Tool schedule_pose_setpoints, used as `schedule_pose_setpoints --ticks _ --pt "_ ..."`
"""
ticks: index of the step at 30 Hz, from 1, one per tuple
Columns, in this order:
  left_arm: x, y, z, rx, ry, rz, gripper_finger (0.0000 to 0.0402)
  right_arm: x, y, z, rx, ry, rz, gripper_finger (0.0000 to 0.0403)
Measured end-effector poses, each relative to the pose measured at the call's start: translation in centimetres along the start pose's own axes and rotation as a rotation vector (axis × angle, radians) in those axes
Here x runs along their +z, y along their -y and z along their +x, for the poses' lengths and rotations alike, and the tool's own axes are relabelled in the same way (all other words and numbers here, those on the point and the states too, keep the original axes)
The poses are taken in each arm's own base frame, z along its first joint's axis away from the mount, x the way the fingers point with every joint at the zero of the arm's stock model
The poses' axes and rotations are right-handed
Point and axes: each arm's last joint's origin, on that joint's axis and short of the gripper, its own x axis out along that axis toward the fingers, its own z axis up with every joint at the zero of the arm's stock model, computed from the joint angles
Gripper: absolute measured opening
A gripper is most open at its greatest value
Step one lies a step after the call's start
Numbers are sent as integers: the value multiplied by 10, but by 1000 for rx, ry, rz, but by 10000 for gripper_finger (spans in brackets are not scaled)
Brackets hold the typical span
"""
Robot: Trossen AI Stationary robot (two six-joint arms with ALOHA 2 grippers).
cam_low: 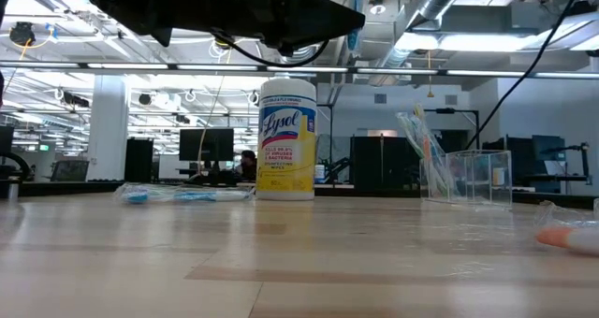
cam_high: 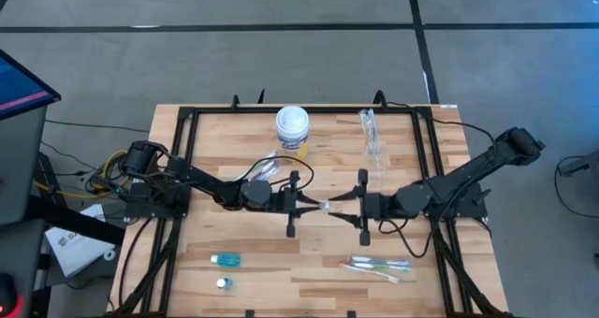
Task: Pick & Place toothbrushing station
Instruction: Put the bottom blue toothbrush into the transparent organizer
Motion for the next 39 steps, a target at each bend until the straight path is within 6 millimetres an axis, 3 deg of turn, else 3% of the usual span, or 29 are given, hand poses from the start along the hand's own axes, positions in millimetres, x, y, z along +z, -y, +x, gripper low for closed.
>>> schedule_pose_setpoints --ticks 19,28,39 --pt "0 -6 1 19 6 -30 14 0 15 8 3 16 9 132" --pt "0 -7 1 33 8 -31 15 -11 15 27 0 35 -8 118" --pt "0 -7 1 37 6 -31 15 -1 12 17 21 69 -7 107"
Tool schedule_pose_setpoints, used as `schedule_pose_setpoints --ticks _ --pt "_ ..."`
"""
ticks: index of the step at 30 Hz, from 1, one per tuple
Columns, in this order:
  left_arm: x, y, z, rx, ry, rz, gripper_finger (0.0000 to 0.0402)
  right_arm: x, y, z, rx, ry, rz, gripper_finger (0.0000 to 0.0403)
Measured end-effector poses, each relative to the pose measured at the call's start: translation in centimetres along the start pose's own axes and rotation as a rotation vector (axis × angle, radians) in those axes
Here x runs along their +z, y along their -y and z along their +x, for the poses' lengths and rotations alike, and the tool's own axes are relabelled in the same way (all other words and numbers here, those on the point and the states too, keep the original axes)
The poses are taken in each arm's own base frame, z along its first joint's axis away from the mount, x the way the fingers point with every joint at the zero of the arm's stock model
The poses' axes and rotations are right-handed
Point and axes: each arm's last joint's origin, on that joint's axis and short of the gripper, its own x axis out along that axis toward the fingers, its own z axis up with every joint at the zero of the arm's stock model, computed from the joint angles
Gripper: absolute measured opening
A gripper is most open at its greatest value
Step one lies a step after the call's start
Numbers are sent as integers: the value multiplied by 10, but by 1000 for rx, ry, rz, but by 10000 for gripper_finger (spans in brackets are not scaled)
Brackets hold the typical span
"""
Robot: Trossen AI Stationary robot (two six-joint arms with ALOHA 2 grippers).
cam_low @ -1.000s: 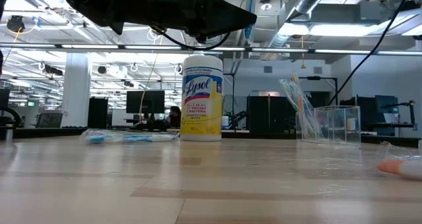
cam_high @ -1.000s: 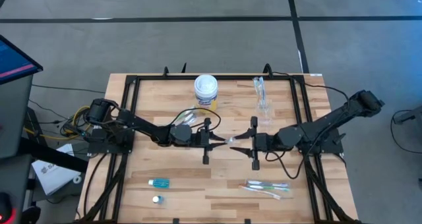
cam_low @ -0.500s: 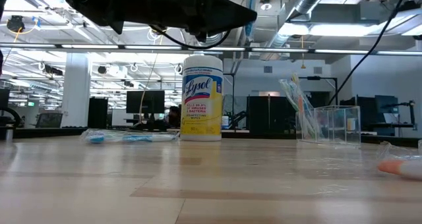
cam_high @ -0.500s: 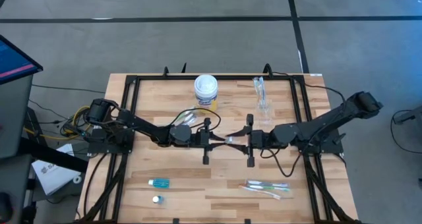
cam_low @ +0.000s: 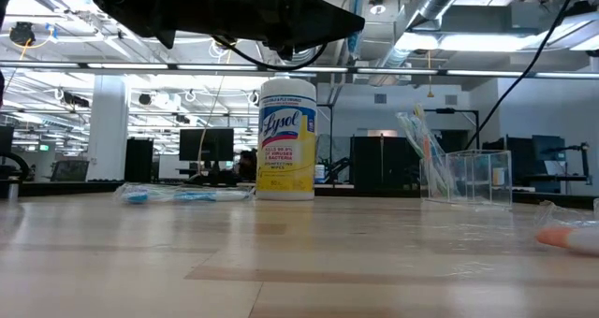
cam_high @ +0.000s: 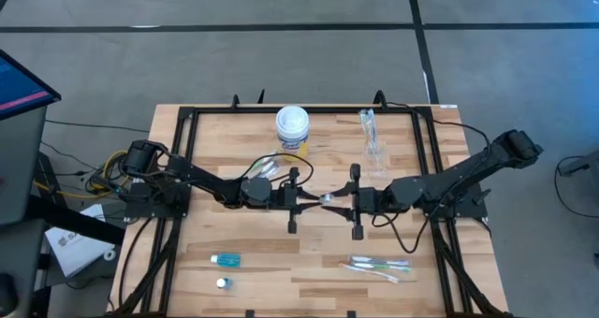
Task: Pick & Place toothbrushing station
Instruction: Put the bottom blue toothbrush into the transparent organizer
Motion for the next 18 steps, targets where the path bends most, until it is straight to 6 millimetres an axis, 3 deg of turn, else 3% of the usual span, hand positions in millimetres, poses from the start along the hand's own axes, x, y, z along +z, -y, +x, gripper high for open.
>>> schedule_pose_setpoints --ticks 12,18 --pt "0 0 0 0 0 0 15 0 0 0 -3 -2 3 100" --pt "0 0 0 0 0 0 26 -1 0 0 -2 -10 -1 29"
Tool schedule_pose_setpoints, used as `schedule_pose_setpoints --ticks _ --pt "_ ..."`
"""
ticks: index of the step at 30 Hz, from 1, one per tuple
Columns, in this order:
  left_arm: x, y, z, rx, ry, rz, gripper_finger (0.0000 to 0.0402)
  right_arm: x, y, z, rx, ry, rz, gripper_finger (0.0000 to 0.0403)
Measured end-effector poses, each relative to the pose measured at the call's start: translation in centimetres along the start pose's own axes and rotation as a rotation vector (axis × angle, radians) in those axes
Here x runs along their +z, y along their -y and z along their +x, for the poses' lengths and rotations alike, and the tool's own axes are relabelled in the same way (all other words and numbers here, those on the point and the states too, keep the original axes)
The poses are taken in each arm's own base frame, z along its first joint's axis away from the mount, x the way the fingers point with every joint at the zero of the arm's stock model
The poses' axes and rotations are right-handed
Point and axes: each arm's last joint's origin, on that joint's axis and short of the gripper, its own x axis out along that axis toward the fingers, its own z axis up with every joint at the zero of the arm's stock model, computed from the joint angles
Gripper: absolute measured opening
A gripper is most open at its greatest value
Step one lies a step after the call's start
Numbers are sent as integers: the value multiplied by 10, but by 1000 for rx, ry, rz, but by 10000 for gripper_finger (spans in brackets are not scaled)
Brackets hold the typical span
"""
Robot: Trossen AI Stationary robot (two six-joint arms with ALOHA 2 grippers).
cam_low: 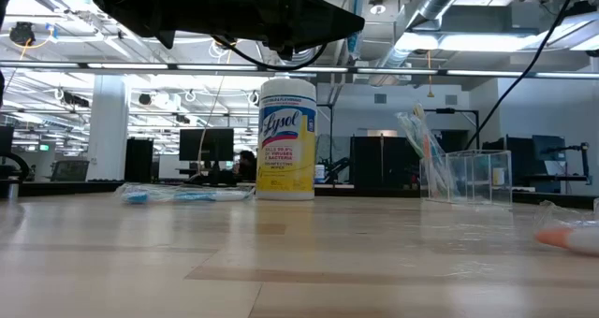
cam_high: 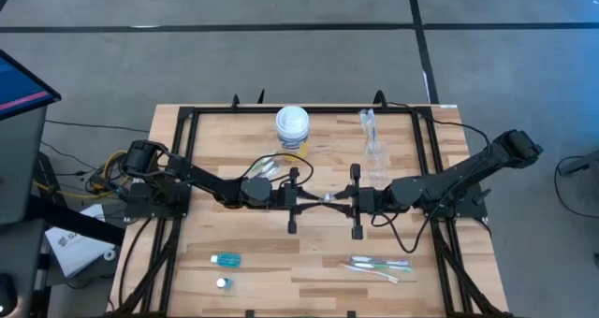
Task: Pick & Place toothbrushing station
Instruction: Put the bottom blue toothbrush into the transparent organizer
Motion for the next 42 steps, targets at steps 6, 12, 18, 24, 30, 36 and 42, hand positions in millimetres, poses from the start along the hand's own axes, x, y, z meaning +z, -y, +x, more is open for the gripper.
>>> schedule_pose_setpoints --ticks 6,12,18,24,30,36,42 --pt "0 0 0 9 -1 0 52 -2 0 0 1 -17 -7 15" --pt "0 -2 0 80 -13 -21 86 -3 0 0 -11 -30 -14 9" --pt "0 -2 0 89 -12 -22 121 -9 1 0 -70 -92 -22 5" --pt "-7 -2 -3 86 -34 -22 145 -4 8 -10 -141 -127 -27 3" --pt "-10 -2 -5 86 -38 -38 149 -12 19 -35 -212 -99 1 3" --pt "-9 -2 -5 87 -25 -42 143 -29 36 -63 -333 -68 42 3" --pt "-8 -2 -5 88 -19 -47 142 -39 49 -83 -493 -70 43 3"
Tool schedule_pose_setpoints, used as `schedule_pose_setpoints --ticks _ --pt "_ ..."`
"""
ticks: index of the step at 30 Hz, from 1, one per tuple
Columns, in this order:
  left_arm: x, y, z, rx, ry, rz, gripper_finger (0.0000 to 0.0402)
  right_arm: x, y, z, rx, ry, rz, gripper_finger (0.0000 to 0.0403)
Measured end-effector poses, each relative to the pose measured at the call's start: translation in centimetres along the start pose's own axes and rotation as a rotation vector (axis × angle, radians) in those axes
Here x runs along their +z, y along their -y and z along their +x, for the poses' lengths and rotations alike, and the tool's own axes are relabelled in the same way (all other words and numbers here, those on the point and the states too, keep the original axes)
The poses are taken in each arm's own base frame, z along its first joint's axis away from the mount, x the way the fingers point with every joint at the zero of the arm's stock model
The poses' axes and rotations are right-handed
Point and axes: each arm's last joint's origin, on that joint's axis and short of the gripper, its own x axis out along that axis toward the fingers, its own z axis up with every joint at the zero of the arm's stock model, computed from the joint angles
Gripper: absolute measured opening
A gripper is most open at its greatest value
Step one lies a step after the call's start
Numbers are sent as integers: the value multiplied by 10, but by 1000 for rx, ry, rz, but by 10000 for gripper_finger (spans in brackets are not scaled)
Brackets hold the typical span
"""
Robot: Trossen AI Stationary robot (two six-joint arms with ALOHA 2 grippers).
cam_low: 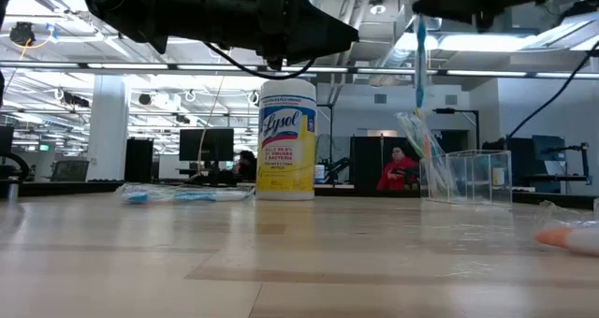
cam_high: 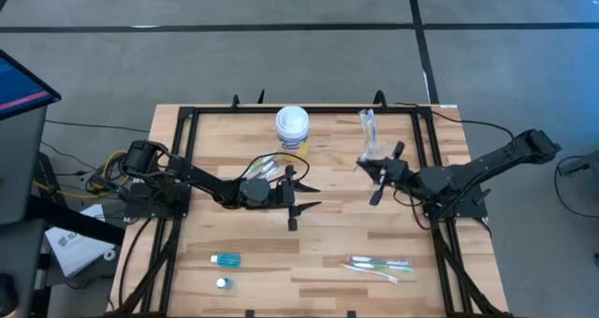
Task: Pick & Place toothbrushing station
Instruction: Put the bottom blue toothbrush into the transparent organizer
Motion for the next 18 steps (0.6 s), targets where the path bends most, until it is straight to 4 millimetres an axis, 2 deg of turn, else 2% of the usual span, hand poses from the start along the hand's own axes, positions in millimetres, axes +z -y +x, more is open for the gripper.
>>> schedule_pose_setpoints --ticks 13,18 --pt "0 0 0 -1 0 -3 142 -32 41 1 -238 -30 34 1" --pt "0 0 0 -1 0 -3 142 -33 50 4 -292 -39 36 1"
